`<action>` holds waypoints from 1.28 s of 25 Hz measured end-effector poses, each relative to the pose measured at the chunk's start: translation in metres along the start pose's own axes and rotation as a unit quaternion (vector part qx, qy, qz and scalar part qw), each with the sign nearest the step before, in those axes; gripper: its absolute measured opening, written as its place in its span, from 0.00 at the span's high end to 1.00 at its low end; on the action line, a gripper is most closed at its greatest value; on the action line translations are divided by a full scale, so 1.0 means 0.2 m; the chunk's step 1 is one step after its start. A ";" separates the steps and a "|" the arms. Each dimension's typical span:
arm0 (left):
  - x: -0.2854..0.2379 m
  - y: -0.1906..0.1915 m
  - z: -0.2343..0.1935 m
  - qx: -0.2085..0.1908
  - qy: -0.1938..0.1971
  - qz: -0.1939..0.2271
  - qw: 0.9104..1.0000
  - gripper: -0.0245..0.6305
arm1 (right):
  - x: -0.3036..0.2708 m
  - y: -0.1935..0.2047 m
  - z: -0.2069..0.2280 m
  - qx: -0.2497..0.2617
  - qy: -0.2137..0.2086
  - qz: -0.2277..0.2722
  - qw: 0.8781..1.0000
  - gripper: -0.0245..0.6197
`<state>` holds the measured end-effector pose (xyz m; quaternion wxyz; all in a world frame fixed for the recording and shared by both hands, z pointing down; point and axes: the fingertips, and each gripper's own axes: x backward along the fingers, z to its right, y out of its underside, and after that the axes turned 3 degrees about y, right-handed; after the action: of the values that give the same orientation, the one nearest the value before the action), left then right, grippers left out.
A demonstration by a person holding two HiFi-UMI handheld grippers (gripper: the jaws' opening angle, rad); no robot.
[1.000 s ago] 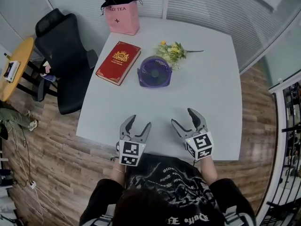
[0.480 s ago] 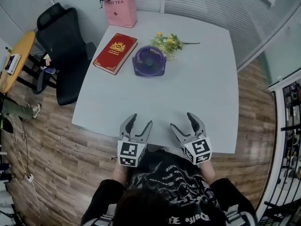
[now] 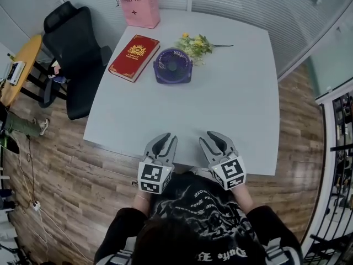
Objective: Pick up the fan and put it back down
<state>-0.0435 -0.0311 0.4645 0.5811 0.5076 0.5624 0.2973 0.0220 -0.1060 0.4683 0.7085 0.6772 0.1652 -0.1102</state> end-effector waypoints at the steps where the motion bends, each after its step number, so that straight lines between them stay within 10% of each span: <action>1: 0.00 0.01 0.01 0.006 0.002 -0.001 1.000 0.85 | -0.01 -0.01 -0.02 -0.002 -0.008 0.002 1.000 0.79; 7: 0.03 0.02 0.05 -0.005 0.019 -0.003 1.000 0.92 | -0.02 -0.02 -0.08 -0.003 0.000 0.011 1.000 0.95; 32: 0.04 -0.01 -0.09 -0.012 -0.008 0.004 1.000 0.93 | -0.05 -0.01 -0.02 -0.008 0.021 0.008 1.000 0.95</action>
<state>-0.0592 -0.0197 0.4615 0.5907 0.5051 0.5520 0.3020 0.0115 -0.1022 0.4693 0.7110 0.6751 0.1755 -0.0892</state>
